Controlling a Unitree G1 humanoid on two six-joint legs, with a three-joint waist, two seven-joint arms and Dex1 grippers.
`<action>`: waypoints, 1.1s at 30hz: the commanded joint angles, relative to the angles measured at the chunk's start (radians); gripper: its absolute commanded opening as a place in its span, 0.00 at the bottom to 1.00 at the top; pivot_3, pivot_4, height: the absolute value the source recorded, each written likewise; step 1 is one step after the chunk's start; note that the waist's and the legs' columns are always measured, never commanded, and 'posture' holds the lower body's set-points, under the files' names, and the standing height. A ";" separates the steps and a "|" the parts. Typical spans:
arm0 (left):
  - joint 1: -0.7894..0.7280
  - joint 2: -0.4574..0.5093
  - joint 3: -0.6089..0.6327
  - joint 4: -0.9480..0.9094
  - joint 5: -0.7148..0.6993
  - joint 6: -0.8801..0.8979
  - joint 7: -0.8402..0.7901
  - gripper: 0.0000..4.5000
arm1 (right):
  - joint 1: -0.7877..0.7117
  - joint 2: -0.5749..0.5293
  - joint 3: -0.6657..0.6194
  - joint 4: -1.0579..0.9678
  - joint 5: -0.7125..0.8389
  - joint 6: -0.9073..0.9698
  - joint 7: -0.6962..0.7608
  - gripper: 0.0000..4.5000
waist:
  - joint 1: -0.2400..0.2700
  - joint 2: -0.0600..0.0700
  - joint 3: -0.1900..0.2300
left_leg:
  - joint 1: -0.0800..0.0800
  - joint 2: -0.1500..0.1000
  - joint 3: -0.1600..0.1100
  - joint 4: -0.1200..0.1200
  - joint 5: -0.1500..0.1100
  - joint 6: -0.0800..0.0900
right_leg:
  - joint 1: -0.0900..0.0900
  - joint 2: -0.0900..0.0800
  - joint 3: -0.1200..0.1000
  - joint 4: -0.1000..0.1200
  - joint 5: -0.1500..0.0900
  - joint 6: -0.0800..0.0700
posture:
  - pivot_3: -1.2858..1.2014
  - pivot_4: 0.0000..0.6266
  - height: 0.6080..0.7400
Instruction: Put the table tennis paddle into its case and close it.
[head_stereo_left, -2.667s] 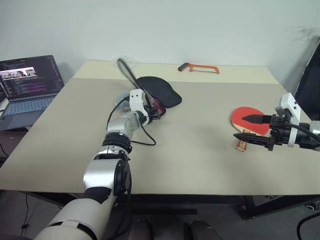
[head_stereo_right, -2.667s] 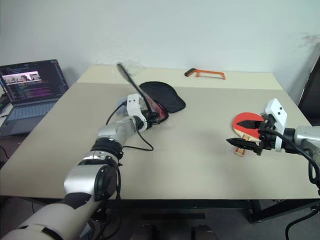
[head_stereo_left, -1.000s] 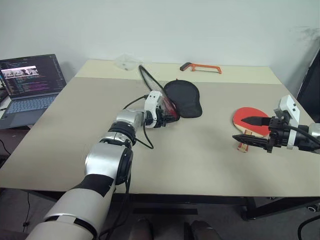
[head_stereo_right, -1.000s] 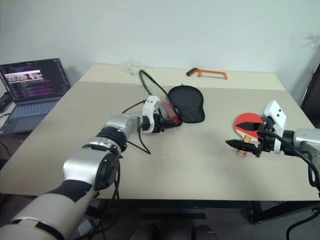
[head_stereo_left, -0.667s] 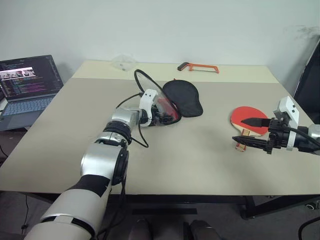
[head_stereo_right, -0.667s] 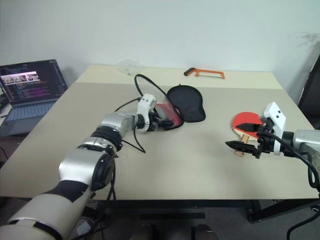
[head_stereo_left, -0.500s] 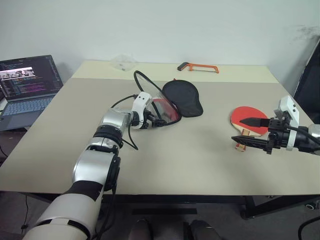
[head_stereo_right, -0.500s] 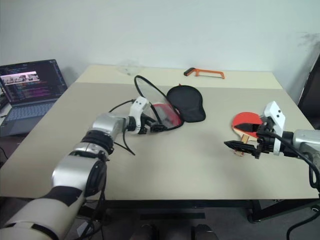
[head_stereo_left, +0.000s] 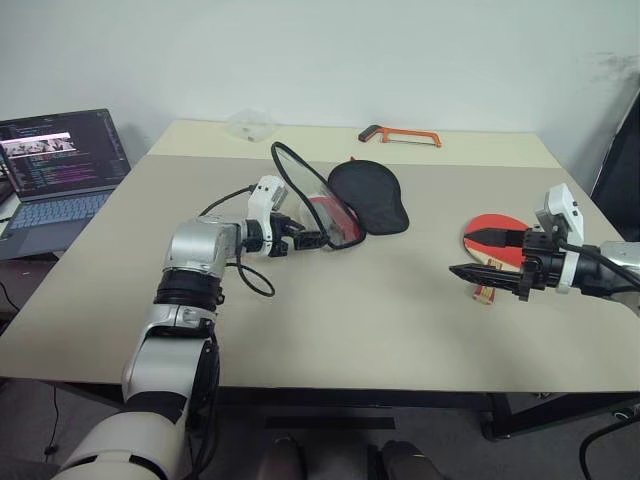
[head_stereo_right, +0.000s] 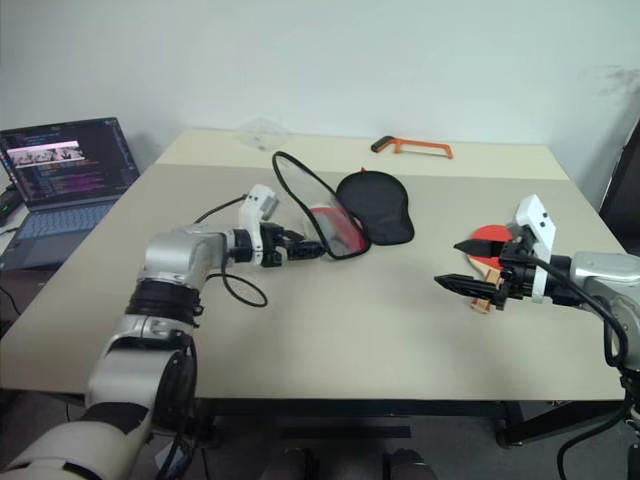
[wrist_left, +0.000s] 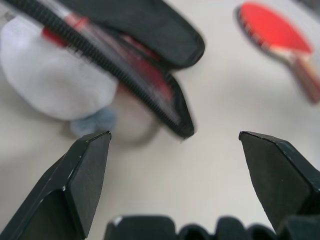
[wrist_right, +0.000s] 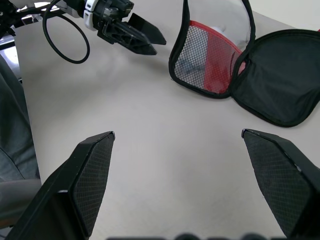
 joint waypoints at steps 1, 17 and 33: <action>0.016 -0.054 0.035 -0.022 -0.009 0.008 0.147 0.99 | -0.014 -0.001 -0.010 -0.012 0.002 -0.015 0.003 1.00 | 0.001 0.000 0.000 | 0.000 0.000 0.000 0.000 0.000 0.000 | 0.000 0.000 0.000 0.000 0.000 0.000 | 0.52 0.24 1.00; -0.018 -0.286 0.121 0.044 -0.076 -0.080 0.459 0.99 | 0.006 -0.009 -0.019 -0.027 0.003 -0.007 -0.005 1.00 | 0.005 0.000 0.000 | 0.000 0.000 0.000 0.000 0.000 0.000 | 0.000 0.000 0.000 0.000 0.000 0.000 | 0.52 0.24 1.00; -0.099 -0.367 0.129 0.191 -0.124 -0.179 0.455 0.13 | 0.005 -0.005 -0.017 -0.025 0.003 -0.012 -0.010 1.00 | 0.006 0.000 0.000 | 0.000 -0.001 0.000 0.000 0.000 0.000 | 0.000 0.000 0.000 -0.001 0.000 0.000 | 0.52 0.24 1.00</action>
